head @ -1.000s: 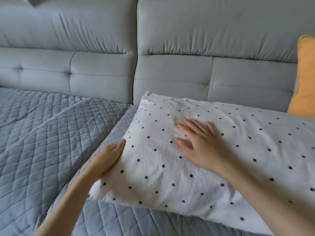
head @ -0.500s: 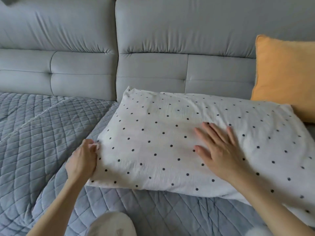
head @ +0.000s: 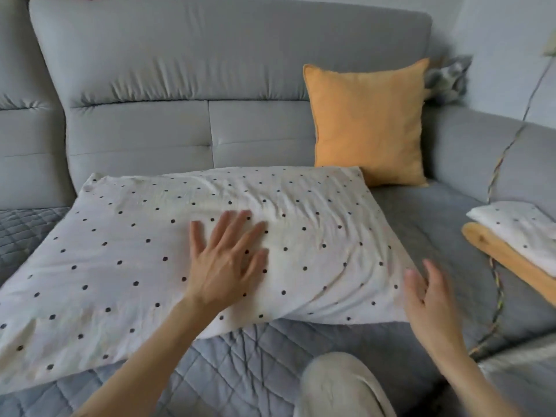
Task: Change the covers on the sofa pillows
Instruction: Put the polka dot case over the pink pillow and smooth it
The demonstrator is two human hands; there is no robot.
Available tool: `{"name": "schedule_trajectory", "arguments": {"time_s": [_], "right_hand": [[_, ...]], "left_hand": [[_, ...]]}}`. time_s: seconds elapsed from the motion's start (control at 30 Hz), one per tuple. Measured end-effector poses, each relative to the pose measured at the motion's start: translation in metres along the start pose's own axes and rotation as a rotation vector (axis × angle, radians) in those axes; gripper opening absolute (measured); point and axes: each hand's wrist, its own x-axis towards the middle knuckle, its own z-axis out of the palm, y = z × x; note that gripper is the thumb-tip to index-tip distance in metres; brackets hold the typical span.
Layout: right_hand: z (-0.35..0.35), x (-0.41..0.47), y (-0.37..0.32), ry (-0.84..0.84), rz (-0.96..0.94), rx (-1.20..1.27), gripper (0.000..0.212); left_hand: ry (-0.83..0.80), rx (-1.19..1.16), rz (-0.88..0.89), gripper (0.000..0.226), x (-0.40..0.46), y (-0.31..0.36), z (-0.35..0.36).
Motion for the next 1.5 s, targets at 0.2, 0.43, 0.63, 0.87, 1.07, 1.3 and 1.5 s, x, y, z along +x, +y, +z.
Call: {"name": "schedule_trajectory", "arguments": {"time_s": [0.2, 0.43, 0.63, 0.87, 1.07, 1.3, 1.5], "right_hand": [[0.005, 0.006, 0.007, -0.163, 0.377, 0.218, 0.06], [-0.03, 0.059, 0.011, 0.325, -0.368, -0.059, 0.051], [0.007, 0.057, 0.073, 0.043, -0.206, -0.093, 0.065], [-0.014, 0.085, 0.038, 0.042, -0.079, -0.179, 0.053], [0.008, 0.087, -0.037, 0.1, -0.644, -0.07, 0.054], [0.018, 0.076, 0.013, -0.4, -0.123, -0.226, 0.058], [0.034, 0.096, -0.116, -0.099, -0.479, -0.148, 0.07]], "left_hand": [[-0.003, 0.052, -0.007, 0.051, 0.006, -0.003, 0.016], [0.025, 0.003, -0.026, 0.052, 0.01, -0.022, 0.007], [-0.028, 0.065, 0.045, 0.05, 0.002, -0.015, 0.013], [0.047, -0.085, -0.046, 0.061, 0.032, 0.028, -0.008], [-0.062, -0.042, 0.124, 0.069, 0.087, 0.084, -0.006], [-0.237, 0.032, 0.049, 0.072, 0.09, -0.007, -0.008], [0.091, -0.094, -0.039, 0.065, 0.11, -0.006, -0.04]]}}
